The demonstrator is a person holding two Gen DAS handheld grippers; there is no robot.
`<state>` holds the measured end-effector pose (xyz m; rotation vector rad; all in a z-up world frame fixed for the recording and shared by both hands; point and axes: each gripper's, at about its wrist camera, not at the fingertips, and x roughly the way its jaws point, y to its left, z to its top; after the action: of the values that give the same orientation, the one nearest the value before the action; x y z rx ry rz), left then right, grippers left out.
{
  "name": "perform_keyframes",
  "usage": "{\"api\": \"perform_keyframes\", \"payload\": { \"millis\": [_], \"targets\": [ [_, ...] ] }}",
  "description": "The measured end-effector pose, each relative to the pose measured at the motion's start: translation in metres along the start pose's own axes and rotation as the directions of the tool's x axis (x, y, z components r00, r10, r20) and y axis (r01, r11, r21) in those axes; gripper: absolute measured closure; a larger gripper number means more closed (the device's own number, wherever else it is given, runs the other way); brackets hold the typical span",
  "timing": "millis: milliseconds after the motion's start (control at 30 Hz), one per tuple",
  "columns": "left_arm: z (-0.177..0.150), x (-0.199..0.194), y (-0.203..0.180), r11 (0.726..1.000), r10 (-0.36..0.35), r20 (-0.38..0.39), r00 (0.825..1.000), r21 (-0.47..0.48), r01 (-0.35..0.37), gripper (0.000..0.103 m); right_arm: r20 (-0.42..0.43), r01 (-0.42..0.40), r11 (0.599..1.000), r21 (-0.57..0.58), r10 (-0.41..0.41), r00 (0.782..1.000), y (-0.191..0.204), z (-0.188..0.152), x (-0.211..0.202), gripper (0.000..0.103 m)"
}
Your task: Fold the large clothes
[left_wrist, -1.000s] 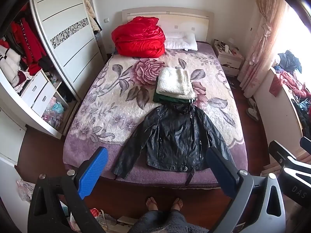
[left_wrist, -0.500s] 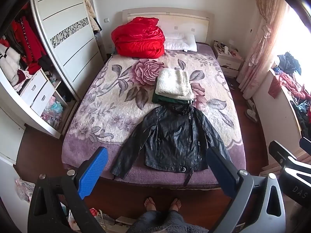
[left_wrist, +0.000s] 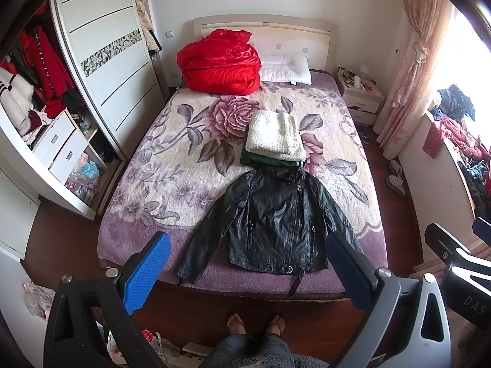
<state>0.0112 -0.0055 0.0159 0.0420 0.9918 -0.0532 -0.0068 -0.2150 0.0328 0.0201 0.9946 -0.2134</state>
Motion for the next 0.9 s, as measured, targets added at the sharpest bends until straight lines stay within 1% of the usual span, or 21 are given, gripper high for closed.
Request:
{"api": "perform_keyframes", "payload": {
  "millis": [300, 467, 900],
  "targets": [
    [0.001, -0.004, 0.001, 1.000, -0.003, 0.005, 1.000, -0.001, 0.003, 0.000, 0.006, -0.005, 1.000, 0.003, 0.005, 1.000, 0.003, -0.001, -0.005, 0.000],
    [0.016, -0.018, 0.002, 1.000, -0.002, 0.017, 1.000, -0.006, 0.002, 0.000, 0.010, -0.008, 1.000, 0.005, 0.008, 1.000, 0.004, -0.001, -0.008, 0.000],
    [0.012, -0.021, 0.004, 1.000, -0.003, 0.025, 1.000, -0.008, 0.004, 0.000, 0.015, -0.014, 1.000, 0.007, 0.014, 1.000, 0.006, 0.005, -0.014, 0.000]
  ]
}}
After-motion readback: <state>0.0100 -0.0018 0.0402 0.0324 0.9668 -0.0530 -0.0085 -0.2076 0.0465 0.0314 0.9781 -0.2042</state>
